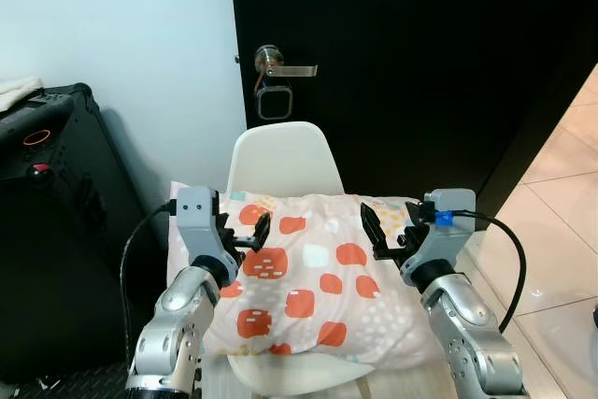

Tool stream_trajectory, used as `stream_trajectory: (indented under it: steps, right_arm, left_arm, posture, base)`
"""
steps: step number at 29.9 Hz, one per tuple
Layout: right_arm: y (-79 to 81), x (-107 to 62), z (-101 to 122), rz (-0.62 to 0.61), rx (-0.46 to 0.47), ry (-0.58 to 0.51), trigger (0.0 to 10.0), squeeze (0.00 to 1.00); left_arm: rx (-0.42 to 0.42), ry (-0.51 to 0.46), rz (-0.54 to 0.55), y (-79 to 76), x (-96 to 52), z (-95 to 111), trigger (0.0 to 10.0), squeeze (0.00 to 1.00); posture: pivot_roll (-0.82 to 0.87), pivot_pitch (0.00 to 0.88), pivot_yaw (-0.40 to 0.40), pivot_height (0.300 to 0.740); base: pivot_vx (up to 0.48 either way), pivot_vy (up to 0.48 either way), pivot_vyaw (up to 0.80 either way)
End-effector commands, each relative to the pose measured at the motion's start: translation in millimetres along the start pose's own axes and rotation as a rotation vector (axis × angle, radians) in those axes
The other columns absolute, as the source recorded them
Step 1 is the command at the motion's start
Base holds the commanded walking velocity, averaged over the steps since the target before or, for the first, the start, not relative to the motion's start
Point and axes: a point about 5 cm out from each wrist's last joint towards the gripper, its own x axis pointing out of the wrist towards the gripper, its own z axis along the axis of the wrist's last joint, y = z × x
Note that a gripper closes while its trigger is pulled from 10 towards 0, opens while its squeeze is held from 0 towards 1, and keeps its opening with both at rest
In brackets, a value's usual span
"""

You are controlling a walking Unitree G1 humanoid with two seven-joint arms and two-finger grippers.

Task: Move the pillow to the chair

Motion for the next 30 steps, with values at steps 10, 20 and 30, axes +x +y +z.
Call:
stream_trajectory:
  steps: [10, 20, 30]
  right_arm:
    - [-20.6, -30.4, -1.5, -0.130, -0.108, 0.003, 10.0, 0.00]
    - [-19.8, -26.5, -3.7, -0.157, -0.091, -0.013, 10.0, 0.00]
    - [-19.1, -14.9, 0.3, -0.175, -0.090, -0.023, 10.0, 0.00]
  left_arm:
    - [0.130, -0.027, -0.043, -2.4, -20.3, -2.4, 10.0, 0.00]
    - [0.087, -0.047, 0.025, 11.3, -21.7, 0.6, 10.0, 0.00]
    - [0.176, -0.035, 0.037, 9.3, -4.9, -0.9, 10.0, 0.00]
  posture:
    - [-0.07, 0.000, -0.003, 0.740]
    - [-0.06, 0.000, -0.006, 0.740]
    - [-0.07, 0.000, 0.026, 0.740]
  base:
    - [0.000, 0.000, 0.00]
    - [0.000, 0.000, 0.00]
    - [0.000, 0.000, 0.00]
